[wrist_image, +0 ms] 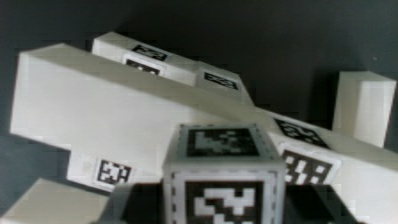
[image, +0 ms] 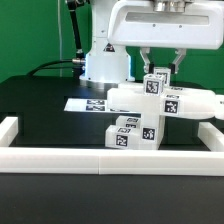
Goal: Assemble chair
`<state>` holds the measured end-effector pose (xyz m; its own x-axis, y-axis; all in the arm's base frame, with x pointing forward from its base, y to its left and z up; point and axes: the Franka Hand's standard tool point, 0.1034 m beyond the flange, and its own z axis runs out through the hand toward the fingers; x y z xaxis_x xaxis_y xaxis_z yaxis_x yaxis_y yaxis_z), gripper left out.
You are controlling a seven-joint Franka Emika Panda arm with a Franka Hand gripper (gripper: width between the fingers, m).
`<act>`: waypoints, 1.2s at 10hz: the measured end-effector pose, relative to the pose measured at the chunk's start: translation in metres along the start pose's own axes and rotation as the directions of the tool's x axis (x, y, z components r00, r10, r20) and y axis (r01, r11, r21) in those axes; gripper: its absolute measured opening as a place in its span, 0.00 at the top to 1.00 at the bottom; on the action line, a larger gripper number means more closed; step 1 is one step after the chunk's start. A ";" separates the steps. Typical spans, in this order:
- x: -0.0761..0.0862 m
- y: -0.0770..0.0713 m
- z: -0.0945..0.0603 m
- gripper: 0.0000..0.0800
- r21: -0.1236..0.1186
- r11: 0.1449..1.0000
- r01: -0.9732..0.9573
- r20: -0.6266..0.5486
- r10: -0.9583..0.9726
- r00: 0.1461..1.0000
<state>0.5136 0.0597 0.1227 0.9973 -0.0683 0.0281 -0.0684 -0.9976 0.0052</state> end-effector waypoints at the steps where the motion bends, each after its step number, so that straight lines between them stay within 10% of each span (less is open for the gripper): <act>1: 0.000 0.000 0.000 0.64 0.000 0.997 -0.083 0.000 0.083 0.997; 12: 0.000 -0.001 0.000 0.64 0.006 0.744 -0.668 0.007 0.668 0.744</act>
Offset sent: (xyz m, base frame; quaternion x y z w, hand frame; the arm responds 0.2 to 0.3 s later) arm 0.0000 0.0000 0.0000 0.0000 0.0000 0.1296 0.9916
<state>0.5134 0.0609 0.1222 0.6968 -0.7170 0.0173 -0.7167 -0.6970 -0.0211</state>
